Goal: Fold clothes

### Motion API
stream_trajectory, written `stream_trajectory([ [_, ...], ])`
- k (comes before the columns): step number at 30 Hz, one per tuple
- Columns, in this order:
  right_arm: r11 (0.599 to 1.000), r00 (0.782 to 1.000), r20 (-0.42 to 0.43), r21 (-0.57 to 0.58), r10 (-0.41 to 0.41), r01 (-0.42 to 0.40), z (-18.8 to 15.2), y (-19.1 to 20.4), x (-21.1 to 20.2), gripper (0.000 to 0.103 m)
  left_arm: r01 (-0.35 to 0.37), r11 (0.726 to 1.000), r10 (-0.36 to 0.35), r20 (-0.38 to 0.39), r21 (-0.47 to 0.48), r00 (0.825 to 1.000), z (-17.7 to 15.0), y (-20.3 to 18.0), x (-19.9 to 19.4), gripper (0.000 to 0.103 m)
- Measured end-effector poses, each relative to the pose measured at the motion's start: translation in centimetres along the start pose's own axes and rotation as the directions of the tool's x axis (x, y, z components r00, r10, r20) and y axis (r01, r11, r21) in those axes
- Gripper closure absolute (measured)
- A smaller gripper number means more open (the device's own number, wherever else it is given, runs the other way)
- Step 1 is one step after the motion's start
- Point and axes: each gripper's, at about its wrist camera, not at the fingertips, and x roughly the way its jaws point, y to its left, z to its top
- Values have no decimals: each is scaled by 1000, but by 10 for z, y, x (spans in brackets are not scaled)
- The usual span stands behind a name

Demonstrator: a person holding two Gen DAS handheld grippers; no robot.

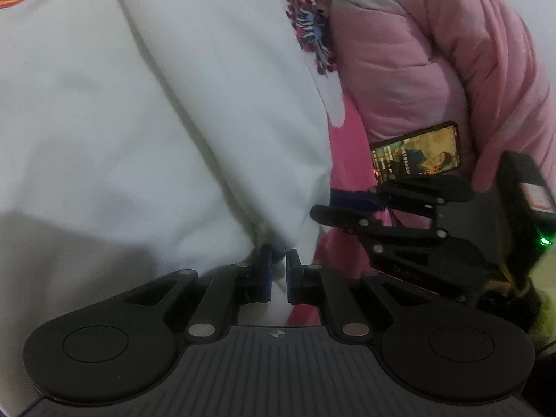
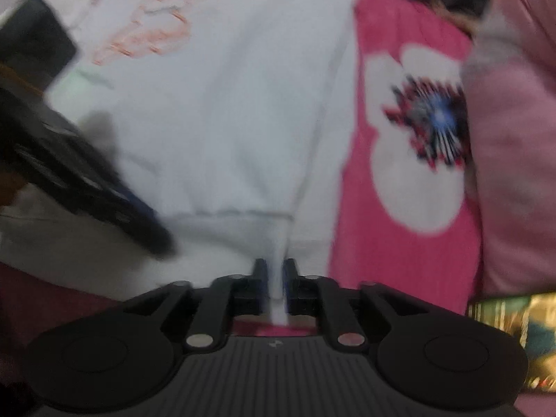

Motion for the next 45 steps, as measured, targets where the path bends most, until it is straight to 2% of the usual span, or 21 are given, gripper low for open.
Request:
stream_trajectory([
  [3,999,1000,7,31,-15,15,-6,-9,-6,83,-19,994,16,30,111,999,-4,-9,-19,81],
  [6,999,994,95,17,-51,50,0,-12,-30,82,-65,961,33,125,268,992,-1,-26,-42,80],
  [8,999,978,208,35,-4,-3,8,-12,-44,82,-113,933,45,199,341,979,8,-36,-51,79],
  [10,997,954,295,39,53,-67,13,-10,-47,82,-162,914,62,266,372,962,20,-42,-55,79],
  [12,994,948,302,17,98,-108,12,-1,-33,82,-207,906,91,307,369,947,31,-38,-47,77],
  [16,990,975,179,-78,129,-117,-14,14,14,84,-230,920,137,289,318,948,36,-5,-29,81],
  [19,987,982,152,-127,114,-95,-15,19,10,84,-205,935,118,292,289,949,37,-3,-35,79],
  [21,990,980,164,-98,116,-101,0,13,-5,84,-226,926,121,331,301,936,37,-5,-44,76],
  [24,992,949,288,-49,125,-116,21,2,-24,84,-256,920,128,389,296,912,45,-4,-59,74],
  [27,987,933,329,20,145,-161,28,-1,-14,83,-290,927,167,432,239,887,58,9,-67,73],
  [28,983,942,296,44,159,-180,26,-1,-1,83,-303,928,186,437,215,880,62,16,-70,73],
  [29,977,957,227,70,180,-200,21,-1,18,83,-315,930,206,441,189,873,65,23,-72,74],
  [30,976,963,197,75,184,-202,20,-1,26,83,-310,936,207,447,170,870,68,28,-76,74],
  [31,980,964,203,63,173,-189,22,-1,25,83,-301,940,196,463,163,864,72,30,-83,74],
  [35,991,965,227,13,129,-136,30,0,18,83,-334,920,173,553,205,815,102,23,-102,72],
  [38,992,950,297,57,92,-114,48,-9,12,83,-345,927,188,614,147,766,143,28,-101,71],
  [40,987,944,317,101,89,-127,50,-13,19,82,-391,917,245,658,81,712,173,42,-95,71],
  [42,983,950,298,127,89,-132,44,-11,37,82,-480,877,333,685,28,648,202,59,-87,72],
  [43,982,953,289,138,88,-133,39,-10,46,82,-500,866,356,698,5,622,213,70,-87,73],
  [44,980,950,300,151,82,-132,34,-9,50,82,-505,863,360,713,-10,601,223,77,-89,79],
  [45,977,945,316,167,77,-136,31,-8,51,82,-507,862,359,730,-21,582,231,82,-91,79],
])
